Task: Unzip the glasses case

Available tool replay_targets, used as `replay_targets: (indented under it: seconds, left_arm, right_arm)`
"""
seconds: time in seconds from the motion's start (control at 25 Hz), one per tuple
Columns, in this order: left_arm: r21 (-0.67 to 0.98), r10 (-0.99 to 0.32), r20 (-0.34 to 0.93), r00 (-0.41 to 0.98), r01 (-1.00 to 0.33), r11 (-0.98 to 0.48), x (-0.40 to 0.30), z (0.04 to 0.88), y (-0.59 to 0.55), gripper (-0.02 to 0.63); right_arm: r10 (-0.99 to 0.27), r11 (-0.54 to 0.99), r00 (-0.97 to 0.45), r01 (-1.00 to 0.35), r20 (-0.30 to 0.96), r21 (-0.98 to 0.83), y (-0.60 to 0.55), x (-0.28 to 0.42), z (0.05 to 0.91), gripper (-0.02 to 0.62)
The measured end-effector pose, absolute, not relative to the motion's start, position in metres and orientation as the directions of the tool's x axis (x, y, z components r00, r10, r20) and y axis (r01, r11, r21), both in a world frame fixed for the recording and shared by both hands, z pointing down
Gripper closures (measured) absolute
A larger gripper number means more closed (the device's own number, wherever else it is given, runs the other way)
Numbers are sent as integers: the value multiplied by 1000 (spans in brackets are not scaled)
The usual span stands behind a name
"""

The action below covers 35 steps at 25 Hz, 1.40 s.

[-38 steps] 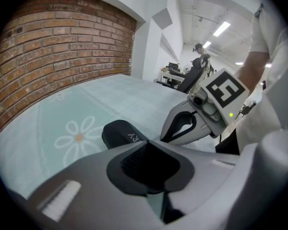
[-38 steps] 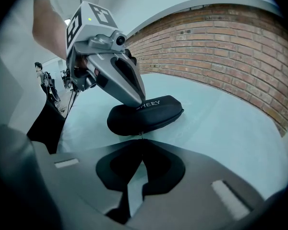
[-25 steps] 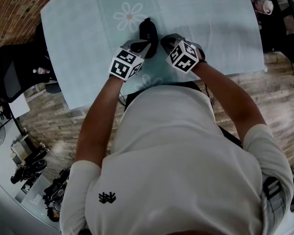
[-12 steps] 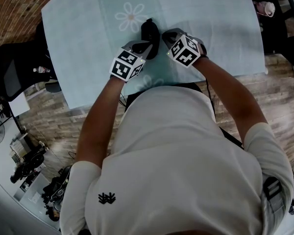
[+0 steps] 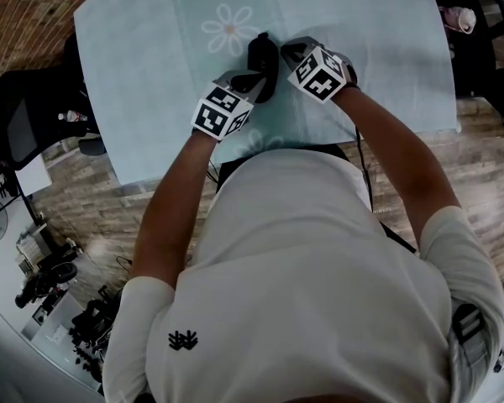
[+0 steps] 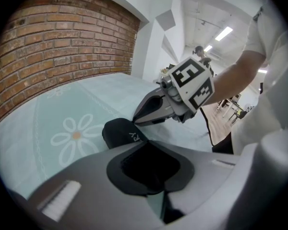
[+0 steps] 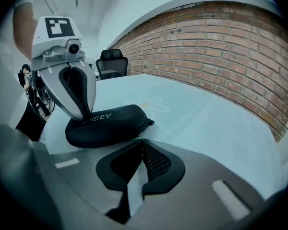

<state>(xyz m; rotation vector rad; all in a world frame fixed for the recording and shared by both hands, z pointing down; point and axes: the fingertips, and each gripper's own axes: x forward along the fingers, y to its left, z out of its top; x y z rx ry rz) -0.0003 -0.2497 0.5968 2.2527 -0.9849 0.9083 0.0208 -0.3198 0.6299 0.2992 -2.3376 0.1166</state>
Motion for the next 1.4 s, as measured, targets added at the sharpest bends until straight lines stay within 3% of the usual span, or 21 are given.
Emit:
replay_targets:
  seconds: [1.04, 1.4]
  left_arm:
    - [224, -408, 729, 549, -755, -616, 1, 598, -250, 552]
    - [236, -419, 725, 546, -769, -594, -2, 600, -253, 552]
  right_arm:
    - [-116, 992, -685, -110, 719, 55, -347, -5, 631, 586]
    - [-131, 990, -683, -131, 718, 57, -351, -7, 633, 571]
